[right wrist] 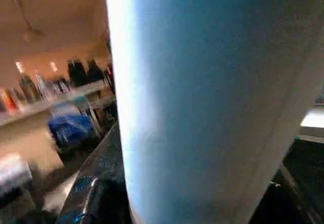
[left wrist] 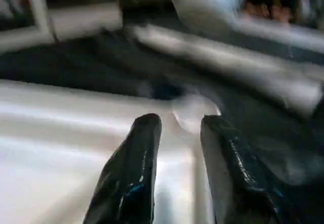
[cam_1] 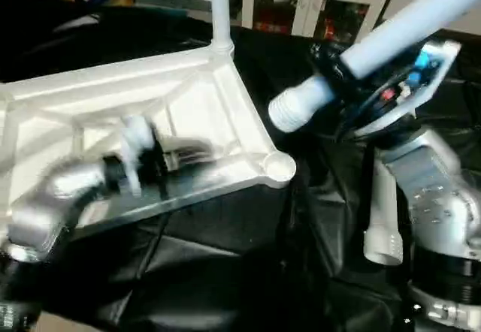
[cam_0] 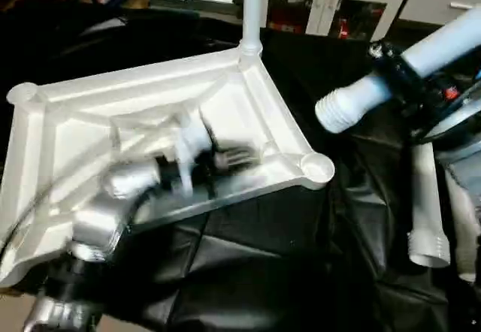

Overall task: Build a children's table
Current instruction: Insert table leg to table base

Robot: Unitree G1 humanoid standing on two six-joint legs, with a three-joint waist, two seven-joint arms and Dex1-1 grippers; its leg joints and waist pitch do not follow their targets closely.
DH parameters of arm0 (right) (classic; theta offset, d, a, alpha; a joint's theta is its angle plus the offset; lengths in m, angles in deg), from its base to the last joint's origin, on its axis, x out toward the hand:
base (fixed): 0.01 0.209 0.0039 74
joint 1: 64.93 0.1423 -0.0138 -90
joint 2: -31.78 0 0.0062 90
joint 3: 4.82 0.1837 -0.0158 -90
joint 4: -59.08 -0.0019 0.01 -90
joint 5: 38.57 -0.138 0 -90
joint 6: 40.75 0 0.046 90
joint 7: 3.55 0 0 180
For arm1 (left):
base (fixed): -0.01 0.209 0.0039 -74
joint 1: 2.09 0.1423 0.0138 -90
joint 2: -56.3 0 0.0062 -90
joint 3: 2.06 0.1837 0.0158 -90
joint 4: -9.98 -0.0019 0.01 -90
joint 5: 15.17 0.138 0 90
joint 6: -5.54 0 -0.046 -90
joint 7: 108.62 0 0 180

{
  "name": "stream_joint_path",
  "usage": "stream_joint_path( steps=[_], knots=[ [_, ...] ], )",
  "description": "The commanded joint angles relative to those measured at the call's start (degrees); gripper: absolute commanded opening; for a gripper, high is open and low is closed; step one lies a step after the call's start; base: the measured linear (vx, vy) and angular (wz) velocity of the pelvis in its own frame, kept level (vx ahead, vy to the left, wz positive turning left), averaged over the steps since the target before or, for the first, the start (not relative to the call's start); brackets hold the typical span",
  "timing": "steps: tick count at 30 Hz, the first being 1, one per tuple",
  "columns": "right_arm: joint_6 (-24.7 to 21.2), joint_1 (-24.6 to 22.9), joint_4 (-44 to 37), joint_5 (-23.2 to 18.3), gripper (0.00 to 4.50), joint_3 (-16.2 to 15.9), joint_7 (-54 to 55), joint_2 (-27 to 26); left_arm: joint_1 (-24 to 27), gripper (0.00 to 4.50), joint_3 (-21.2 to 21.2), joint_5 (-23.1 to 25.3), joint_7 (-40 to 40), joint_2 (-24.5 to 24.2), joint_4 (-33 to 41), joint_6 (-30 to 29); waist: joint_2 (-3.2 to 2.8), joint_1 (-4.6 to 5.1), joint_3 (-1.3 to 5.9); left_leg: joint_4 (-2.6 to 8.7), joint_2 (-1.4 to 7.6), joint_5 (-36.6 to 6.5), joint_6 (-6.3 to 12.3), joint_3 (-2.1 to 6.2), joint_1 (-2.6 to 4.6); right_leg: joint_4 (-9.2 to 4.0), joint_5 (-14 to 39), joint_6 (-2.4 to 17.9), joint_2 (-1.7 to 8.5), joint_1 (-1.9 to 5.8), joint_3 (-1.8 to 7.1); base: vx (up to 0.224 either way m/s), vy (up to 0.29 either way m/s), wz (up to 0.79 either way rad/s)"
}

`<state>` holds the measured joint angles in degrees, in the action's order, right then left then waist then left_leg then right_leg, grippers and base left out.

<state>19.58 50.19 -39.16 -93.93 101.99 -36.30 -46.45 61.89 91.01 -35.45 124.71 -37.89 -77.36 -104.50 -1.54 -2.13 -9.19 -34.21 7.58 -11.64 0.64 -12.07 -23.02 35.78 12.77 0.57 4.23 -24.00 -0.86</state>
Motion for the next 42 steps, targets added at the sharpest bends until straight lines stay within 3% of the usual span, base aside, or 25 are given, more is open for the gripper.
stream_joint_path(
  steps=[1, 2, 3, 4, 7, 8, 9, 11, 12, 13, 14, 19, 21, 24, 30, 32, 42],
  knots=[
    [1.4, 0.5, -1.5, 8.5, 1.78, -4.5, -1.7, 3.0, -2.8, 1.9, -3.6, -4.7, -2.1, 0.9, 0.8, -2.5, 0.97, -0.2, 4.45, 3.4, 5.18, 3.1, 9.05, 2.29, 2.0, -2.82, -6.1, 18.8, 4.26, 3.01, 2.13, 0.0, 0.0, 0.0],
    [2.3, 0.8, -1.1, 11.7, 1.78, -6.4, -1.9, 4.0, -4.5, 1.95, -4.8, -6.2, -3.1, 1.5, 0.9, -3.2, 0.98, -0.29, 4.49, 3.35, 5.15, 3.3, 8.25, 2.28, 2.08, -2.81, -6.1, 18.7, 4.21, 2.93, 2.13, 0.0, 0.0, 0.0],
    [4.3, 1.4, -0.4, 18.3, 1.78, -10.2, -2.0, 5.8, -8.2, 1.95, -6.7, -9.3, -4.7, 2.9, 1.2, -4.2, 0.9, -0.31, 4.59, 3.32, 5.14, 3.0, 8.3, 2.24, 2.12, -2.83, -6.0, 18.6, 4.33, 2.92, 2.18, 0.0, 0.0, 0.0],
    [5.5, 1.9, 0.1, 22.0, 1.78, -12.8, -1.9, 6.6, -10.6, 2.2, -7.7, -11.3, -5.7, 4.1, 1.5, -4.6, 0.98, -0.38, 4.87, 3.15, 5.11, 3.4, 6.85, 2.26, 2.18, -2.62, -6.3, 19.0, 4.3, 2.95, 2.01, 0.0, 0.0, 0.0],
    [3.6, 4.7, -0.5, 23.9, 1.78, -16.7, 0.0, 7.3, -16.4, 2.35, -9.2, -16.1, -7.9, 7.6, 2.2, -6.6, 1.15, -0.45, 4.87, 3.0, 5.06, 3.0, 7.43, 2.32, 1.79, -2.54, -7.8, 19.8, 4.86, 3.41, 2.3, 0.0, 0.0, 0.0],
    [3.4, 6.0, -0.5, 26.0, 1.78, -19.1, -0.3, 8.2, -18.1, 2.53, -9.1, -16.8, -8.0, 8.6, 2.1, -7.0, 1.04, -0.65, 5.06, 2.72, 5.11, 4.5, 8.58, 2.42, 1.64, -2.15, -10.0, 19.6, 4.85, 3.6, 2.35, 0.0, 0.0, 0.0],
    [3.4, 6.0, -0.5, 26.0, 1.78, -19.1, -0.3, 8.2, -18.1, 2.53, -9.1, -16.8, -8.0, 8.6, 2.1, -7.0, 1.04, -0.65, 5.06, 2.72, 5.11, 4.5, 8.58, 2.42, 1.64, -2.15, -10.0, 19.6, 4.85, 3.6, 2.35, 0.0, 0.0, 0.0],
    [4.7, 8.4, -0.2, 33.7, 1.78, -25.8, -3.6, 11.2, -22.0, 2.72, -9.0, -20.0, -8.0, 10.9, 1.8, -8.3, 1.02, -0.64, 5.26, 2.43, 5.02, 5.8, 9.64, 2.41, 1.55, -1.93, -11.9, 19.5, 4.64, 3.65, 2.28, 0.0, 0.0, 0.0],
    [5.1, 8.9, -0.2, 36.2, 1.78, -27.9, -5.2, 12.1, -23.2, 2.78, -9.2, -21.9, -7.9, 11.7, 1.8, -9.2, 1.12, -0.65, 5.47, 2.1, 4.89, 7.1, 9.78, 2.4, 1.56, -1.6, -14.0, 19.9, 4.38, 3.68, 2.18, 0.0, 0.0, 0.0],
    [5.3, 9.2, -0.3, 37.8, 1.78, -29.3, -6.3, 12.6, -24.1, 2.91, -9.5, -23.4, -8.1, 12.4, 1.8, -9.9, 0.94, -0.74, 5.46, 2.04, 4.95, 6.9, 9.95, 2.38, 1.48, -1.53, -14.3, 20.2, 4.59, 3.67, 2.21, 0.0, 0.0, 0.0],
    [5.1, 9.5, -0.6, 38.5, 1.78, -30.1, -6.9, 12.5, -25.0, 2.91, -9.8, -25.3, -8.0, 13.0, 2.0, -11.3, 1.15, -0.98, 5.5, 1.99, 5.13, 6.3, 10.64, 2.46, 1.35, -1.47, -15.2, 20.8, 4.84, 3.86, 2.31, 0.0, 0.0, 0.0],
    [4.4, 10.2, -1.3, 39.3, 1.78, -31.3, -7.3, 12.8, -25.3, 3.36, -9.8, -27.6, -8.2, 13.4, 2.7, -13.2, 0.99, -1.33, 5.63, 1.79, 5.35, 6.7, 11.65, 2.55, 1.49, -1.3, -15.1, 21.0, 4.66, 3.75, 2.21, 0.0, 0.0, 0.0],
    [4.0, 10.9, -1.7, 40.3, 1.78, -32.5, -8.0, 13.6, -25.5, 3.46, -10.4, -30.2, -8.7, 14.0, 3.2, -14.6, 1.0, -1.39, 5.64, 1.8, 5.37, 6.4, 11.1, 2.6, 1.51, -1.3, -14.1, 21.2, 4.56, 3.8, 2.13, 0.0, 0.0, 0.0],
    [4.3, 11.2, -1.6, 40.7, 1.78, -32.0, -8.0, 13.0, -25.5, 3.65, -10.6, -31.6, -8.6, 14.0, 3.6, -16.1, 0.81, -1.37, 5.56, 1.77, 5.48, 5.5, 10.59, 2.62, 1.58, -1.36, -12.6, 21.3, 4.62, 3.67, 2.18, 0.0, 0.0, 0.0],
    [5.1, 11.5, -1.6, 42.5, 1.78, -31.2, -8.2, 12.4, -24.6, 3.81, -9.8, -29.3, -11.6, 12.5, 4.2, -16.6, 0.82, -1.28, 5.39, 1.92, 5.53, 2.5, 8.76, 2.63, 1.61, -1.73, -9.2, 20.5, 4.66, 3.68, 2.32, 0.0, 0.0, 0.0],
    [5.1, 11.7, -1.5, 42.8, 1.78, -31.2, -8.1, 12.3, -24.5, 3.56, -9.8, -29.1, -12.6, 12.5, 3.9, -16.3, 0.71, -1.35, 5.37, 1.99, 5.54, 1.6, 7.83, 2.67, 1.63, -1.79, -8.2, 20.3, 4.7, 3.71, 2.33, 0.0, 0.0, 0.0],
    [5.6, 12.1, -1.0, 44.5, 1.78, -31.0, -7.9, 11.0, -25.4, 2.68, -11.3, -29.1, -14.0, 13.1, 1.1, -14.1, 0.62, -1.32, 5.43, 2.11, 5.46, 0.2, 6.69, 2.71, 1.72, -1.98, -6.9, 19.6, 4.7, 3.6, 2.32, 0.0, 0.0, 0.0]
  ],
)
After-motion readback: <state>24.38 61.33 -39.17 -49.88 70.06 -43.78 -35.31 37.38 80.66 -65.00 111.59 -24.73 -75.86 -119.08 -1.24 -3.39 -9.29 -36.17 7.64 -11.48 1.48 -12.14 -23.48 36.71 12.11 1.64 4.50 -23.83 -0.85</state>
